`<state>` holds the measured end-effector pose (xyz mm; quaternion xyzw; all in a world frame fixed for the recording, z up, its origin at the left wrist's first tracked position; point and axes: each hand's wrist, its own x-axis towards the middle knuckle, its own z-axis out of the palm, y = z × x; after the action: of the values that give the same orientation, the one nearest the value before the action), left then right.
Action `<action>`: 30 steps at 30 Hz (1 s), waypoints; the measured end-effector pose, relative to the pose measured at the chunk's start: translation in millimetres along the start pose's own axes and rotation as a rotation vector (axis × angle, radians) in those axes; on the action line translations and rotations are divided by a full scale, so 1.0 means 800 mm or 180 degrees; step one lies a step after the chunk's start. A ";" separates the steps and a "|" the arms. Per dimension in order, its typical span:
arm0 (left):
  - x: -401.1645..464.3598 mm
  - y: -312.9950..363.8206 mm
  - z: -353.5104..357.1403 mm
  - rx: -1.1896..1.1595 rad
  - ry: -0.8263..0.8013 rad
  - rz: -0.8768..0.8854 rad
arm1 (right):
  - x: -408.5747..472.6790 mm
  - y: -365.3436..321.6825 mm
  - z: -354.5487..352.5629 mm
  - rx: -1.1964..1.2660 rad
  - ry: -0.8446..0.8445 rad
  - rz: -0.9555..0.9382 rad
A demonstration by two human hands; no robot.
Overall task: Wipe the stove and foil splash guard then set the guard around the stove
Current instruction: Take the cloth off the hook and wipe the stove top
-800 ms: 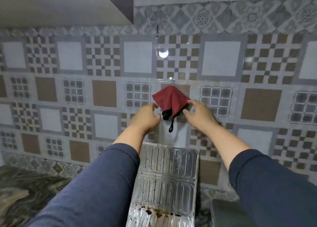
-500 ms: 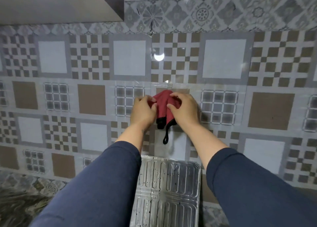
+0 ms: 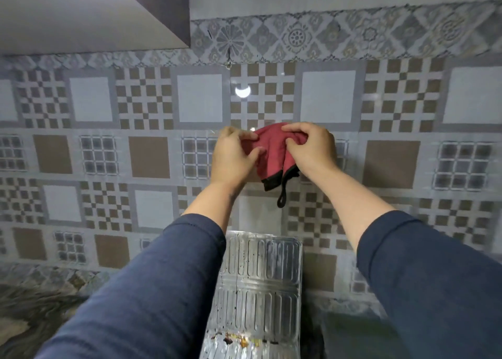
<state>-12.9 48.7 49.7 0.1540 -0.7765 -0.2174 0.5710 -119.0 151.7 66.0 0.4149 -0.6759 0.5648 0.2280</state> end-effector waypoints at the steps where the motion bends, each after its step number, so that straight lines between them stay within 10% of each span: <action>1: -0.015 0.012 -0.001 -0.0144 -0.0047 -0.0029 | -0.013 -0.002 -0.017 0.0005 -0.0068 0.0039; 30: -0.496 0.181 -0.045 0.0524 -0.2781 -0.1395 | -0.487 0.033 -0.309 -0.0415 -0.2244 0.1848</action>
<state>142.3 361.0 -192.2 0.2527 -0.9073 -0.3144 0.1190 34.3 506.2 -187.9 0.3600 -0.8346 0.3860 -0.1578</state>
